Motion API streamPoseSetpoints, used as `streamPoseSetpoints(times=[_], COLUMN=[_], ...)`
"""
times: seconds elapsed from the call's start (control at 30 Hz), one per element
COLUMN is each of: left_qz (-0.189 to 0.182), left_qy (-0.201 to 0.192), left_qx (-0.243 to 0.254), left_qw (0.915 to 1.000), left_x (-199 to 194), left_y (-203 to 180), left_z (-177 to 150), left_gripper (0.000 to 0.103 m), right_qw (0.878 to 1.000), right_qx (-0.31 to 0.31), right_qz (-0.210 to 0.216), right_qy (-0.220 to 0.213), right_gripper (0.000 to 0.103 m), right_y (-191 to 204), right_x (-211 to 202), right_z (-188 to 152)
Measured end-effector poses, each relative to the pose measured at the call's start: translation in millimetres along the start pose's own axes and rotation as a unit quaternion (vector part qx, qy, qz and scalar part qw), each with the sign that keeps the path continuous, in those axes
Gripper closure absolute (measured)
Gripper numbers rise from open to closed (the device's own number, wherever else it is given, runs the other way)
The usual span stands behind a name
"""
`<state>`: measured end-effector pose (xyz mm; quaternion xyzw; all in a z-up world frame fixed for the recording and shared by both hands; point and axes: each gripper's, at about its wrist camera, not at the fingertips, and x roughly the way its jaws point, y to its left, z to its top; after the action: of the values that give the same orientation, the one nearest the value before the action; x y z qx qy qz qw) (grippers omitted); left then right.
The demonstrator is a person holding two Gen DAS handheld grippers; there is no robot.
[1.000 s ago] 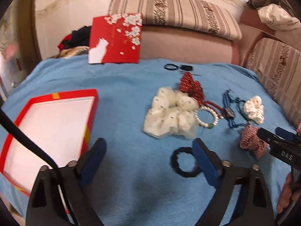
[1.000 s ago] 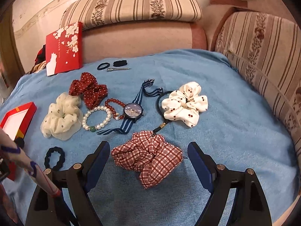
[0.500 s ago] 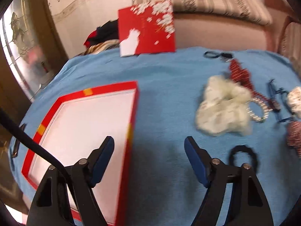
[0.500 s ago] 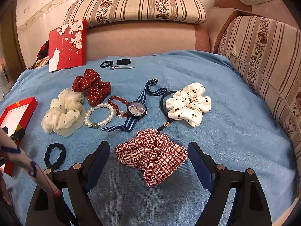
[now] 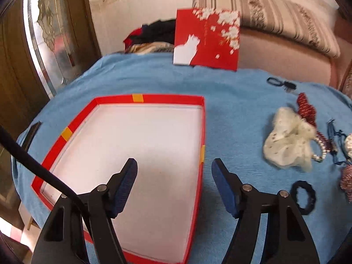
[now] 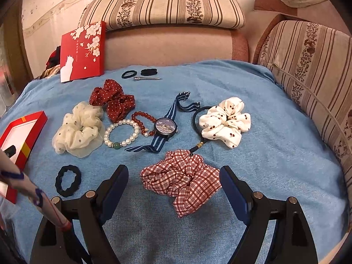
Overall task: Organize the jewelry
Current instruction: 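Move both tools over the scattered scrunchies and bracelets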
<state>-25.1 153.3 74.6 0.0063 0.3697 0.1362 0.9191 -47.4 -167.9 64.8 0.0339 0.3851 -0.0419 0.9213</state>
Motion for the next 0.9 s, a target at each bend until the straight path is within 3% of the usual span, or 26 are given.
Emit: streamPoseSetpoints(times=[0.17, 0.23, 0.4, 0.6, 0.77, 0.9], left_qz=[-0.019, -0.049, -0.106, -0.14, -0.124, -0.13], left_qy=[-0.043, -0.045, -0.065, -0.053, -0.033, -0.002], left_qx=[0.027, 0.02, -0.009, -0.005, 0.013, 0.023], left_qw=[0.9986, 0.9976, 0.9922, 0.9887, 0.9917, 0.9912], left_x=[-38.5, -52.9, -78.4, -69.0, -46.6, -24.2], left_y=[-16.8, -22.2, -38.7, -64.4, -70.3, -78.6], left_z=[-6.2, -0.3, 27.4, 39.7, 23.1, 26.5], left_gripper=[0.033, 0.031, 0.017, 0.017, 0.017, 0.017], right_qw=[0.999, 0.999, 0.996, 0.997, 0.999, 0.999], right_qx=[-0.011, -0.021, -0.031, 0.001, -0.015, -0.031], right_qz=[-0.023, -0.04, -0.032, 0.001, -0.003, 0.004], right_qy=[-0.019, -0.026, -0.08, -0.082, -0.029, -0.044], right_gripper=[0.015, 0.015, 0.014, 0.014, 0.014, 0.014], right_y=[-3.0, -4.2, -9.3, -11.0, -2.0, 8.2], right_x=[-12.0, -17.5, -57.7, -50.5, -14.6, -12.4], right_z=[-6.5, -6.2, 20.0, 35.8, 15.4, 19.8])
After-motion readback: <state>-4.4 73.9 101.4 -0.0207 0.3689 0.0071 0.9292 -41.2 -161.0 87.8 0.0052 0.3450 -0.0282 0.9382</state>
